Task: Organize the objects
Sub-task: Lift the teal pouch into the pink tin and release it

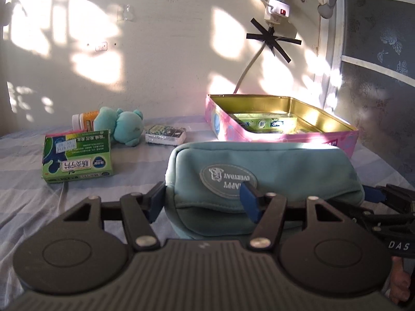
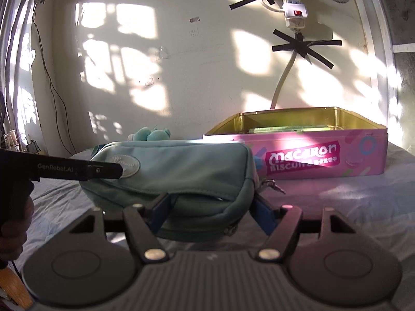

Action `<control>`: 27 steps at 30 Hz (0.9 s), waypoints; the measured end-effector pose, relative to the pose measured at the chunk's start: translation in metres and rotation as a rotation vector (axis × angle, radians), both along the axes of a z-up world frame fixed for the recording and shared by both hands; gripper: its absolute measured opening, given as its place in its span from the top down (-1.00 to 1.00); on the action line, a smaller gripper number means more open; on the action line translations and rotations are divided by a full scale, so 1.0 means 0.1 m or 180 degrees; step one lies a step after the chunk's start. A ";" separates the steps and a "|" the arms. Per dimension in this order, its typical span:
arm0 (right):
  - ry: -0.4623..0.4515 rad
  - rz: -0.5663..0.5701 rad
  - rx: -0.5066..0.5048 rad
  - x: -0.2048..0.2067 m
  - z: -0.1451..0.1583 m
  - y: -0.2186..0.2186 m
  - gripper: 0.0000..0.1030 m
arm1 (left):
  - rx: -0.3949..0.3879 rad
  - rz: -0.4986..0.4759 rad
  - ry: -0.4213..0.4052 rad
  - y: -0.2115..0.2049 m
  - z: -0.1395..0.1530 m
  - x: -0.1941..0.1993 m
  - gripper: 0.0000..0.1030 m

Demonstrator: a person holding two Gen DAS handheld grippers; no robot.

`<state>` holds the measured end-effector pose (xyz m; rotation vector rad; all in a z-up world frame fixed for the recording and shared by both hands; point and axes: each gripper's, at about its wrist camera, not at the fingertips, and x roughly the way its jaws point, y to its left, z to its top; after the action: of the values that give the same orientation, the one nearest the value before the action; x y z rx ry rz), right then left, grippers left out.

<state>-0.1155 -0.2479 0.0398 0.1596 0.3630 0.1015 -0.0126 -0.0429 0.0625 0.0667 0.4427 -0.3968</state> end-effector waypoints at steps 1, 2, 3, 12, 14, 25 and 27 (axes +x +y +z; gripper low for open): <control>-0.0067 -0.0010 0.0002 0.01 0.05 -0.03 -0.32 | -0.0018 -0.0024 -0.0068 -0.03 0.09 0.02 -0.24; -0.0144 -0.0027 -0.0023 0.04 0.11 -0.07 -0.32 | -0.0034 -0.0052 -0.0131 -0.07 0.17 0.05 -0.24; -0.0234 -0.0054 -0.0066 0.07 0.18 -0.11 -0.32 | -0.0049 -0.0090 -0.0203 -0.13 0.28 0.10 -0.23; -0.0918 -0.0455 -0.0462 0.70 0.84 -0.99 -0.32 | -0.0204 -0.0418 -0.0538 -1.00 0.98 0.88 -0.23; -0.0885 -0.0550 -0.0468 0.87 0.86 -1.14 -0.33 | -0.0204 -0.0444 -0.0508 -1.20 0.94 1.09 -0.23; 0.0037 -0.0758 -0.0427 1.91 0.19 -1.68 -0.50 | 0.0039 -0.0310 0.0181 -1.83 0.18 2.04 -0.26; 0.0018 -0.0755 -0.0414 1.95 0.14 -1.68 -0.51 | 0.0073 -0.0332 0.0232 -1.88 0.11 2.05 -0.25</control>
<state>0.0790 -0.4163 0.0535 0.0733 0.3527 -0.1565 0.1928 -0.2307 0.0731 0.0980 0.5171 -0.4979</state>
